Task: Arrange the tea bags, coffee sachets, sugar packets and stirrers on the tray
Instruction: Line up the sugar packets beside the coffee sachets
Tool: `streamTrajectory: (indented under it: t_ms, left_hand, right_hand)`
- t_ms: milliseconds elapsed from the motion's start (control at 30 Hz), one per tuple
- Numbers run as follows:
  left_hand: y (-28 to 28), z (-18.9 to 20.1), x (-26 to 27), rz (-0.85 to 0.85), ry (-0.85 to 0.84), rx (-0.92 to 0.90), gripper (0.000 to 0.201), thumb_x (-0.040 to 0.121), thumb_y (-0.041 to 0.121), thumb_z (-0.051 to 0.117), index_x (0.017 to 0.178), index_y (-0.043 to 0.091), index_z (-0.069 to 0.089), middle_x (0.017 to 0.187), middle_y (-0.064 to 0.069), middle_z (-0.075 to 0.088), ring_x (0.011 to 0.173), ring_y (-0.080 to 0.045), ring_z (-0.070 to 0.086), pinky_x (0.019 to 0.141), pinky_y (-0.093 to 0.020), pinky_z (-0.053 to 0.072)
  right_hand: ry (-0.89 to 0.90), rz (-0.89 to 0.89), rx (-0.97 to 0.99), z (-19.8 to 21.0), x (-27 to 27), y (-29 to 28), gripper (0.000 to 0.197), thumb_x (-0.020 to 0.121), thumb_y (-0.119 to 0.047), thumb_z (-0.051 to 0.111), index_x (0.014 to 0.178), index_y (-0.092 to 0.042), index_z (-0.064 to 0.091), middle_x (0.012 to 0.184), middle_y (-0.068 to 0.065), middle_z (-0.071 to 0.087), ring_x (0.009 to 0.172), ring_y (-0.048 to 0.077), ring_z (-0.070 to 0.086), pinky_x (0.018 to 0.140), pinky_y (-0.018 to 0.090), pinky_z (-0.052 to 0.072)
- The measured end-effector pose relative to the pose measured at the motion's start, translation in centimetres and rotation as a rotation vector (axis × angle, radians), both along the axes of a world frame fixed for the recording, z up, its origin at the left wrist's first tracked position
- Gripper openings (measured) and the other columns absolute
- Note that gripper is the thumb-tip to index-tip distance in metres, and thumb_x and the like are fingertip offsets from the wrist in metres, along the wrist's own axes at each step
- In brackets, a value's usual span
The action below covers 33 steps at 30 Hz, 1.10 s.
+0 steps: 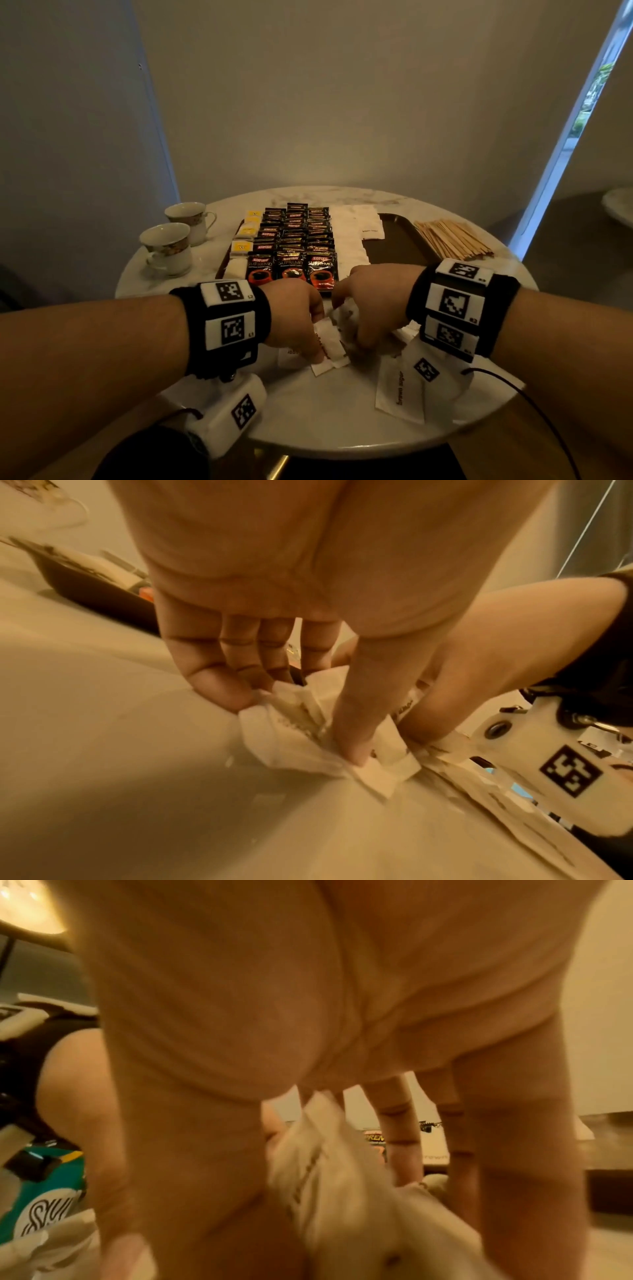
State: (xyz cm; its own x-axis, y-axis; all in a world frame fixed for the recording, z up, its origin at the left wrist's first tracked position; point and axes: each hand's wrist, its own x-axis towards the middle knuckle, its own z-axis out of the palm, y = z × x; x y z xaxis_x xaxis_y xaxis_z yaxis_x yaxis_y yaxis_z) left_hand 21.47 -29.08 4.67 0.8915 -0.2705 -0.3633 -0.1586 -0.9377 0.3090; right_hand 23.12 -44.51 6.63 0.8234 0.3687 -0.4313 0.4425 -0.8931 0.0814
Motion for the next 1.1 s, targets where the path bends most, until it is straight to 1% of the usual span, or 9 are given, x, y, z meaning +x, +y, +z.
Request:
streamTrajectory:
  t_ms: [100, 267, 400, 467, 567, 667, 767, 933, 1100]
  left_hand:
    - [0.8, -0.3, 0.2, 0.038, -0.006, -0.044, 0.026, 0.08, 0.024, 0.087, 0.094, 0.024, 0.065, 0.099, 0.001, 0.069, 0.084, -0.012, 0.064, 0.074, -0.026, 0.058]
    - [2.8, 0.0, 0.5, 0.095, 0.018, -0.072, 0.029, 0.08, 0.011, 0.086, 0.08, 0.022, 0.059, 0.091, -0.002, 0.067, 0.082, -0.018, 0.067, 0.08, -0.038, 0.065]
    - [4.2, 0.6, 0.7, 0.173, 0.014, -0.091, 0.035, 0.08, 0.014, 0.085, 0.107, 0.024, 0.066, 0.105, 0.001, 0.069, 0.089, -0.015, 0.068, 0.067, -0.025, 0.061]
    - [5.0, 0.9, 1.2, 0.202, 0.007, -0.12, 0.037, 0.084, 0.014, 0.081, 0.117, 0.024, 0.069, 0.108, 0.0, 0.071, 0.096, -0.017, 0.069, 0.077, -0.031, 0.063]
    - [5.7, 1.3, 2.1, 0.357, 0.049, -0.408, 0.029, 0.089, 0.0, 0.067, 0.114, 0.014, 0.071, 0.109, -0.013, 0.072, 0.099, -0.03, 0.072, 0.085, -0.046, 0.064]
    - [5.5, 1.7, 2.7, 0.525, 0.083, -0.81, 0.025, 0.094, -0.01, 0.055, 0.107, 0.008, 0.066, 0.102, -0.016, 0.072, 0.09, -0.029, 0.074, 0.072, -0.044, 0.065]
    - [4.4, 1.5, 3.7, 0.622, 0.114, -1.156, 0.032, 0.097, -0.014, 0.045, 0.111, 0.008, 0.063, 0.105, -0.016, 0.075, 0.085, -0.029, 0.078, 0.069, -0.044, 0.065]
    - [1.5, 1.3, 5.8, 0.62, 0.234, -1.513, 0.056, 0.084, -0.016, 0.042, 0.128, 0.011, 0.064, 0.122, -0.018, 0.073, 0.104, -0.039, 0.074, 0.076, -0.049, 0.063]
    - [-0.4, 1.9, 8.5, 0.545, 0.252, -1.631, 0.04, 0.088, 0.01, 0.067, 0.128, 0.009, 0.068, 0.124, -0.017, 0.072, 0.112, -0.037, 0.071, 0.085, -0.05, 0.061]
  right_hand:
    - [-0.072, 0.037, -0.008, -0.5, 0.0, 0.3, 0.059, 0.088, -0.033, 0.076, 0.142, -0.03, 0.053, 0.121, 0.001, 0.062, 0.106, 0.02, 0.059, 0.088, 0.033, 0.056]
    - [-0.164, 0.039, 0.058, -0.8, 0.2, 0.7, 0.05, 0.095, -0.033, 0.068, 0.142, -0.026, 0.055, 0.128, 0.001, 0.063, 0.112, 0.021, 0.06, 0.091, 0.032, 0.054]
    - [-0.094, -0.109, 0.291, 0.6, 1.6, 0.2, 0.05, 0.088, -0.026, 0.072, 0.136, -0.031, 0.059, 0.113, -0.006, 0.066, 0.1, 0.015, 0.063, 0.079, 0.028, 0.055]
    - [-0.037, -0.188, 0.451, 1.2, 2.6, -0.4, 0.043, 0.083, -0.021, 0.075, 0.121, -0.037, 0.064, 0.105, -0.007, 0.068, 0.094, 0.014, 0.066, 0.068, 0.025, 0.055]
    - [0.17, -0.314, 0.84, 1.3, 3.7, -1.1, 0.037, 0.082, -0.001, 0.075, 0.11, -0.024, 0.068, 0.107, 0.003, 0.072, 0.095, 0.02, 0.071, 0.068, 0.029, 0.062]
    - [0.421, -0.389, 1.272, 0.8, 5.0, -1.9, 0.047, 0.075, 0.014, 0.071, 0.115, -0.011, 0.068, 0.119, 0.019, 0.07, 0.11, 0.037, 0.07, 0.091, 0.053, 0.059]
    - [0.555, -0.342, 1.551, 0.2, 6.7, -2.3, 0.054, 0.066, 0.014, 0.074, 0.115, -0.01, 0.067, 0.117, 0.023, 0.07, 0.112, 0.041, 0.069, 0.093, 0.053, 0.055]
    - [0.596, -0.359, 1.806, -0.3, 9.4, -2.1, 0.058, 0.07, 0.018, 0.072, 0.12, -0.009, 0.063, 0.125, 0.027, 0.066, 0.118, 0.044, 0.065, 0.102, 0.058, 0.051]
    - [0.438, -0.356, 1.79, -0.6, 11.6, -1.8, 0.047, 0.077, 0.015, 0.073, 0.118, -0.005, 0.063, 0.112, 0.02, 0.07, 0.104, 0.036, 0.071, 0.089, 0.046, 0.058]
